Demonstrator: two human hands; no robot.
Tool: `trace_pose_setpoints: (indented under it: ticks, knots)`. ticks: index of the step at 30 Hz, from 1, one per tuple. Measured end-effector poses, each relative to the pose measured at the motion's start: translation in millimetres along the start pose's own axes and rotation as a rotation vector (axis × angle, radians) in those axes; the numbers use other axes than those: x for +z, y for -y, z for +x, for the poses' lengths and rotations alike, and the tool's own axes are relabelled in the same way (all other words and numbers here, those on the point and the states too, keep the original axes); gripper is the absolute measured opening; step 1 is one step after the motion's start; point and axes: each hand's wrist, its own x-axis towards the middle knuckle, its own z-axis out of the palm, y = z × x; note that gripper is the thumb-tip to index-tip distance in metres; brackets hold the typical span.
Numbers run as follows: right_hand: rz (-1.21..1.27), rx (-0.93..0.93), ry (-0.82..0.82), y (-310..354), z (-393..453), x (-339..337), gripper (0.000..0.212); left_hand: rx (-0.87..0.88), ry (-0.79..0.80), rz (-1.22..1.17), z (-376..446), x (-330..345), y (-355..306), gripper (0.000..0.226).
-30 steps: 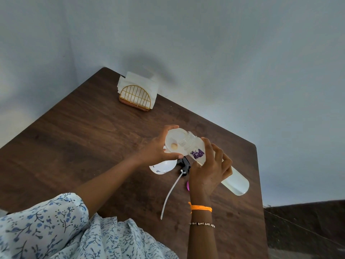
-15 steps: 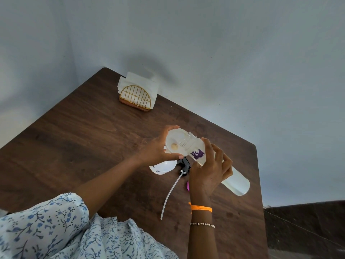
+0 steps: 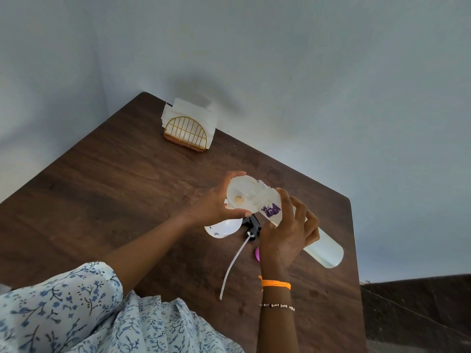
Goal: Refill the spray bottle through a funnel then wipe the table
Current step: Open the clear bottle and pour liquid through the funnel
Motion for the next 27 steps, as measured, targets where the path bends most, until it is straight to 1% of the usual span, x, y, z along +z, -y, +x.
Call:
trace_pose_setpoints:
  ticks: [27]
  knots:
    - [-0.034, 0.028, -0.001, 0.3, 1.7, 0.4, 0.07, 0.01, 0.0, -0.019, 0.3, 0.1, 2.2, 0.086]
